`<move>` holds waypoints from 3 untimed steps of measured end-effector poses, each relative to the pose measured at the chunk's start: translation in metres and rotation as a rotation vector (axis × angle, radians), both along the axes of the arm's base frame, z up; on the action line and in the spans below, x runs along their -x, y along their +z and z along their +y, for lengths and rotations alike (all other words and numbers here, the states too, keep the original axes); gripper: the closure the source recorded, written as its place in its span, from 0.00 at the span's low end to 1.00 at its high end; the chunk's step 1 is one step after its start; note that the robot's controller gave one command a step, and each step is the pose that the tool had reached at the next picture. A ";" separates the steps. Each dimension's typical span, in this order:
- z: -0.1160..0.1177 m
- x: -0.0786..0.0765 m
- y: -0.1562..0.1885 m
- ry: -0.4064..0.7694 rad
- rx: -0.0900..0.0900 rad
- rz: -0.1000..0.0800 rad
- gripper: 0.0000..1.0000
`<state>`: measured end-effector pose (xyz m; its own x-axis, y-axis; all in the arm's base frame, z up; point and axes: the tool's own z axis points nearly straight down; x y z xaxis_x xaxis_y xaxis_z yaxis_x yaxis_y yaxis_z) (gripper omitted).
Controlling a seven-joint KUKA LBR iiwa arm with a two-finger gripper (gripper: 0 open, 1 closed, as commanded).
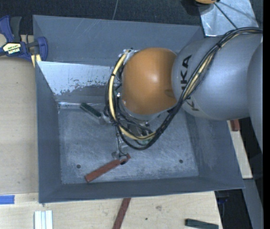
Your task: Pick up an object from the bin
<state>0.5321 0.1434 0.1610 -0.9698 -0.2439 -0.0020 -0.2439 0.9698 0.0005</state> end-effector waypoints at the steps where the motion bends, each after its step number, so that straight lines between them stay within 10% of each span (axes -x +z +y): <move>1: -0.017 0.016 -0.030 0.114 0.003 -0.002 0.00; 3: -0.012 -0.005 -0.036 0.297 0.001 0.000 0.00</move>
Offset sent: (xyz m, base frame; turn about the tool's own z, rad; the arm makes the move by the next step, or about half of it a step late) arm -0.0179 -0.0594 -0.0910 0.0869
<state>0.5375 0.1316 0.1251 -0.8559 -0.5171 -0.0015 -0.5171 0.8559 -0.0007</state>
